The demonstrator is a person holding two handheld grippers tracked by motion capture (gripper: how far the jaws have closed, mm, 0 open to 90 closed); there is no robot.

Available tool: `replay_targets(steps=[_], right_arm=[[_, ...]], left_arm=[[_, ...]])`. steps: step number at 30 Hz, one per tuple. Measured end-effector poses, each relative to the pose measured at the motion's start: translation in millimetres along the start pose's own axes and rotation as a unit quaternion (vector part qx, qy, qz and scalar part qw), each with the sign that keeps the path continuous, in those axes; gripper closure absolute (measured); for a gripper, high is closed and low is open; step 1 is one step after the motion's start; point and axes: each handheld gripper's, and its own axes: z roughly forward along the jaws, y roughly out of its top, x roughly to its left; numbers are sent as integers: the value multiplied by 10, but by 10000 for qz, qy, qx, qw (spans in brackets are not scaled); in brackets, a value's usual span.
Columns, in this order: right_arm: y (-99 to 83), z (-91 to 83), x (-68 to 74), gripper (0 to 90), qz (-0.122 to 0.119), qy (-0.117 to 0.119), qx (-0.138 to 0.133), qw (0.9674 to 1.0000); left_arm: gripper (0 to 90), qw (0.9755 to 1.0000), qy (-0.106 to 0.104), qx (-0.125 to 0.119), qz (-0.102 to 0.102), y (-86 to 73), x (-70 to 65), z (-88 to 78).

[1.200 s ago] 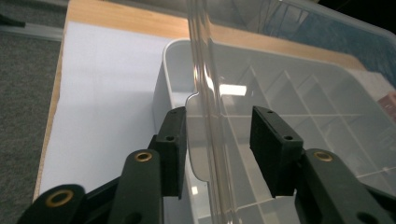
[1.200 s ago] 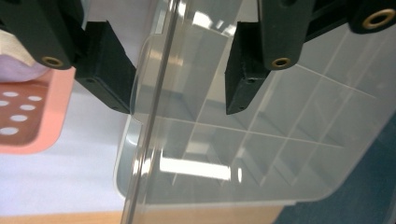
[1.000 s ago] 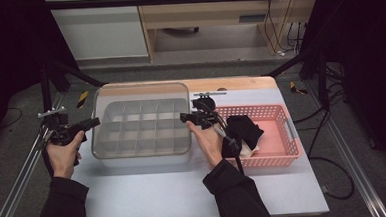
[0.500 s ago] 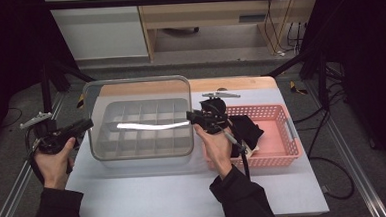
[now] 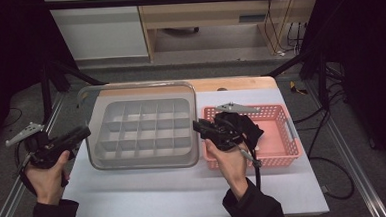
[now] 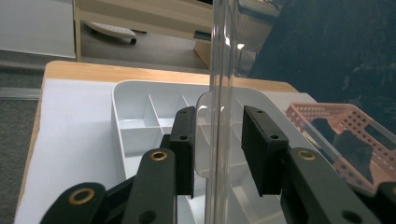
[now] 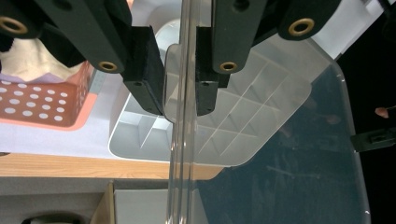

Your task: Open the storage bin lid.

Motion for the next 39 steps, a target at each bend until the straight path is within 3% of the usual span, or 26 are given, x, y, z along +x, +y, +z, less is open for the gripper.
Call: replay_targets(steps=[13, 25, 39], right_arm=[[-258, -296, 87, 746, -199, 93, -2, 9998], [-515, -542, 161, 750, -359, 241, 58, 9991], [-806, -700, 155, 751, -295, 328, 229, 9988]], left_arm=[[657, 9997, 0, -58, 217, -173, -226, -265], [661, 9996, -89, 113, 239, -435, -371, -518], [666, 9994, -66, 290, 187, -747, -508, -678]])
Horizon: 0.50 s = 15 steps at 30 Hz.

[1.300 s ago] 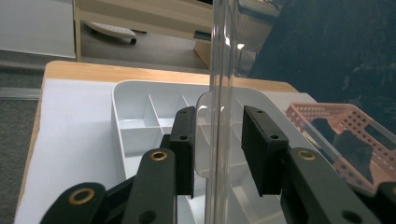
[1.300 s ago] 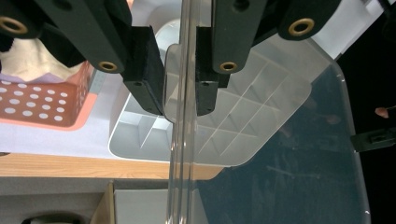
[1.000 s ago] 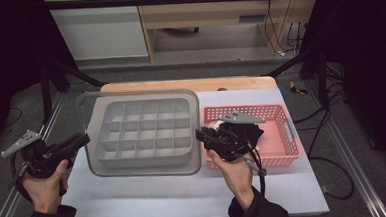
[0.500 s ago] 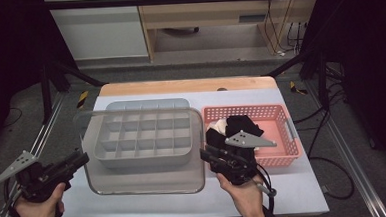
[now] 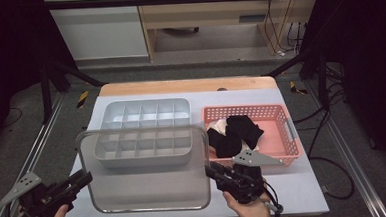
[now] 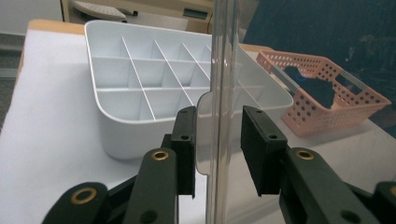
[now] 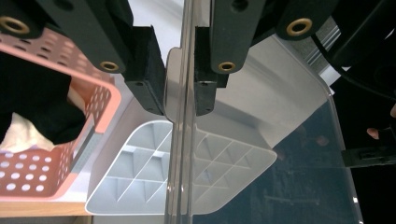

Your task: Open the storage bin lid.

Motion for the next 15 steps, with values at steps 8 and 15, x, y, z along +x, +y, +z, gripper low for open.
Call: replay_targets(steps=[8, 15], right_arm=[[-238, 29, -43, 751, 174, 29, 249, 9995], [-356, 71, -59, 750, 226, 1, 411, 9989]], left_arm=[[666, 9997, 87, 244, -18, -180, -47, 3], [663, 9989, 148, 432, -103, -328, -28, 18]])
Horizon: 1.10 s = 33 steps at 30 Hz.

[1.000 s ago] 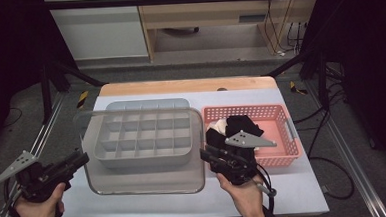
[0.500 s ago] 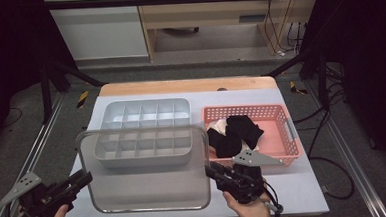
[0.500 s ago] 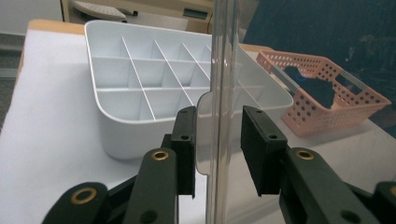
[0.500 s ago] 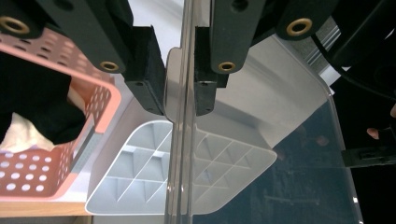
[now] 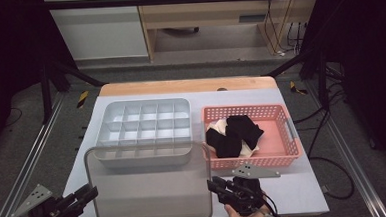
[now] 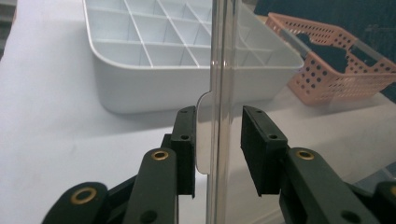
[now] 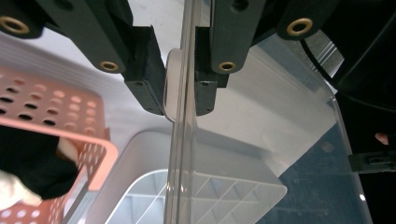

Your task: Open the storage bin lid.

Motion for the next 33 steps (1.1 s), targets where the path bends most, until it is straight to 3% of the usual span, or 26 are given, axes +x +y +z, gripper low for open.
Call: replay_targets(steps=[14, 22, 33], right_arm=[[-240, 176, -47, 750, 193, 26, 429, 9989], [-348, 315, -94, 748, 343, 46, 676, 9971], [-467, 543, -198, 736, 581, -16, 985, 9934]], left_arm=[[657, 9991, 102, 393, -152, -236, 76, 75], [652, 9967, 202, 710, -343, -385, 145, 147], [643, 9934, 367, 1023, -376, -455, 198, 274]])
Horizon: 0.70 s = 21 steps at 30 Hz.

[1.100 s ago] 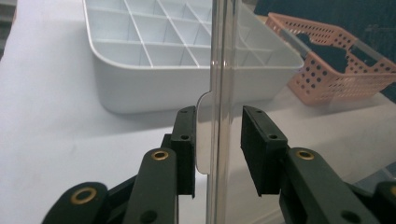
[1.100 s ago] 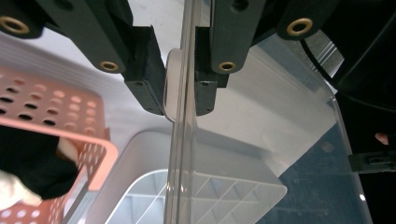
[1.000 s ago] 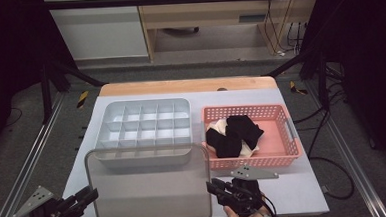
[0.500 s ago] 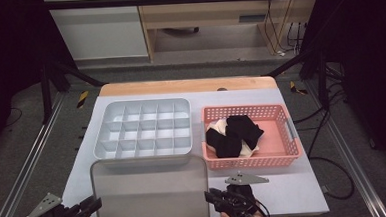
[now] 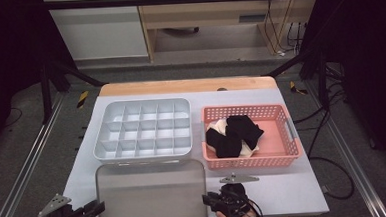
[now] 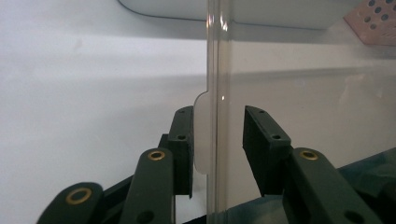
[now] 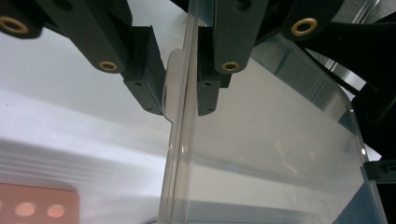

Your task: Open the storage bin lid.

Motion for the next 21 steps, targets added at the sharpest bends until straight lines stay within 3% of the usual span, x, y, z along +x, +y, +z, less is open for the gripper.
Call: replay_targets(steps=[21], right_arm=[[2, 156, -49, 665, -65, -90, 122, 9999]], left_arm=[[576, 9996, 61, 269, -62, 12, 22, 140]])
